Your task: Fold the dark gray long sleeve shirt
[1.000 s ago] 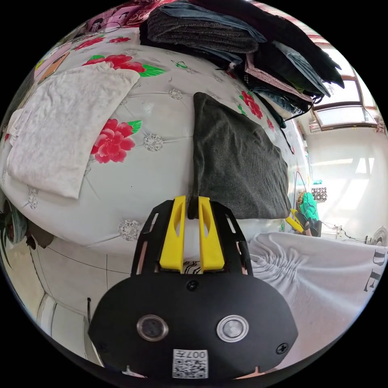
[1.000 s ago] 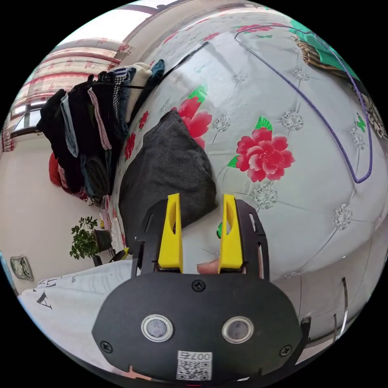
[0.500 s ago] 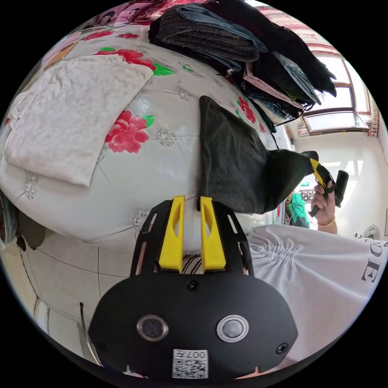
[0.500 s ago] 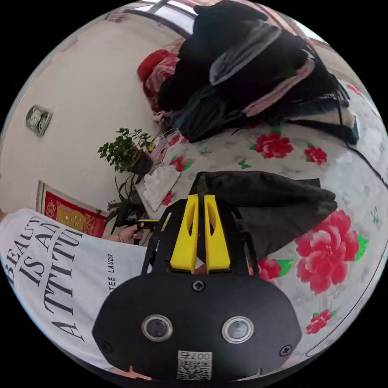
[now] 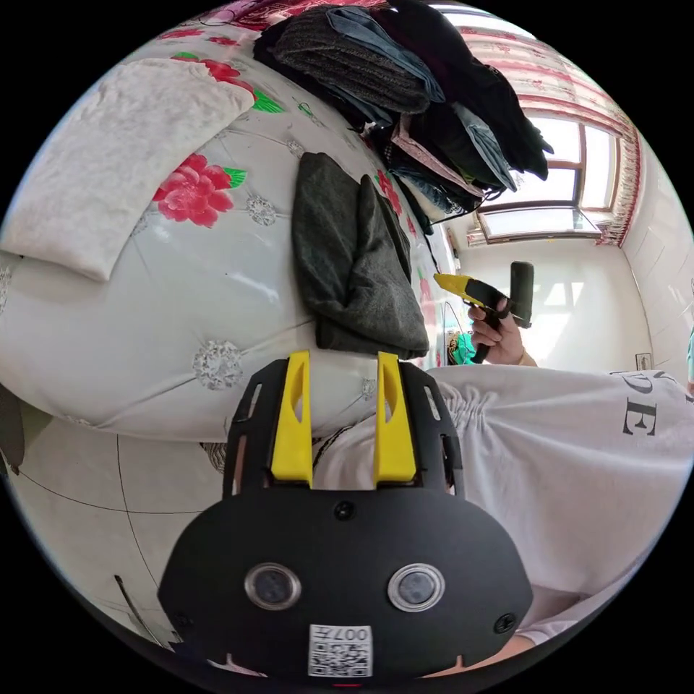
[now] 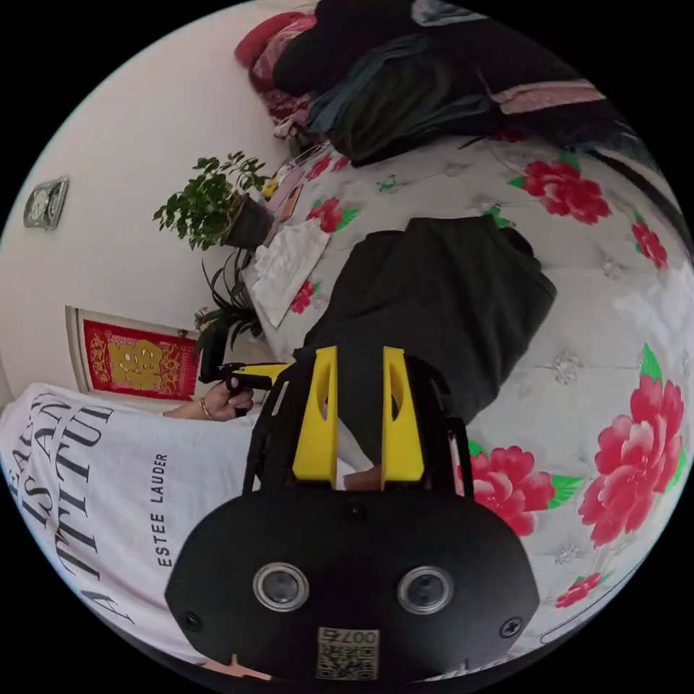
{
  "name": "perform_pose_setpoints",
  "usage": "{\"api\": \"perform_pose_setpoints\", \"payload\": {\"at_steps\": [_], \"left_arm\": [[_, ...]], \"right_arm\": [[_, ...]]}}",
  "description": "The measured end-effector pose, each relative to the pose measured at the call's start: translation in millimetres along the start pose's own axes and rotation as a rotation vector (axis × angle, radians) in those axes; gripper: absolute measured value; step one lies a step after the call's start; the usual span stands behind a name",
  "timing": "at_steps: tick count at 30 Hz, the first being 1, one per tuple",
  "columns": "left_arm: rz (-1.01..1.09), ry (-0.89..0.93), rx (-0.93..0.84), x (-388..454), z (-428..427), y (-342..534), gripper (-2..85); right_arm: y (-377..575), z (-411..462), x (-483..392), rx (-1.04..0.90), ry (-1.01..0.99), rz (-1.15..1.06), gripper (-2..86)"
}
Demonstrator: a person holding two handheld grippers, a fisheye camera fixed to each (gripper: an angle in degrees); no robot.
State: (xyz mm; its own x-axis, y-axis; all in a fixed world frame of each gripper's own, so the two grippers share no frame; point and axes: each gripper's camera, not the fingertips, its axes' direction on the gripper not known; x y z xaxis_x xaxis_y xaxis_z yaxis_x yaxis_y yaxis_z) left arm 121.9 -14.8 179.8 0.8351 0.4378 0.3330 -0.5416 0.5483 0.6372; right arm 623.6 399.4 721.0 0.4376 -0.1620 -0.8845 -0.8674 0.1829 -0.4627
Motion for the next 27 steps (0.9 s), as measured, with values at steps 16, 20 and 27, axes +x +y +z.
{"api": "perform_pose_setpoints", "payload": {"at_steps": [16,20,27], "left_arm": [[-0.140,0.174,-0.020,-9,2,-109,4.5],[0.053,0.195,-0.052,63,3,-153,4.7],[0.518,0.372,-0.200,283,86,-273,4.7]], "right_arm": [[32,64,107,0.044,-0.205,0.314,6.8],[65,27,108,0.223,-0.335,0.300,5.6],[165,-139,117,0.656,-0.279,0.266,4.0]]}}
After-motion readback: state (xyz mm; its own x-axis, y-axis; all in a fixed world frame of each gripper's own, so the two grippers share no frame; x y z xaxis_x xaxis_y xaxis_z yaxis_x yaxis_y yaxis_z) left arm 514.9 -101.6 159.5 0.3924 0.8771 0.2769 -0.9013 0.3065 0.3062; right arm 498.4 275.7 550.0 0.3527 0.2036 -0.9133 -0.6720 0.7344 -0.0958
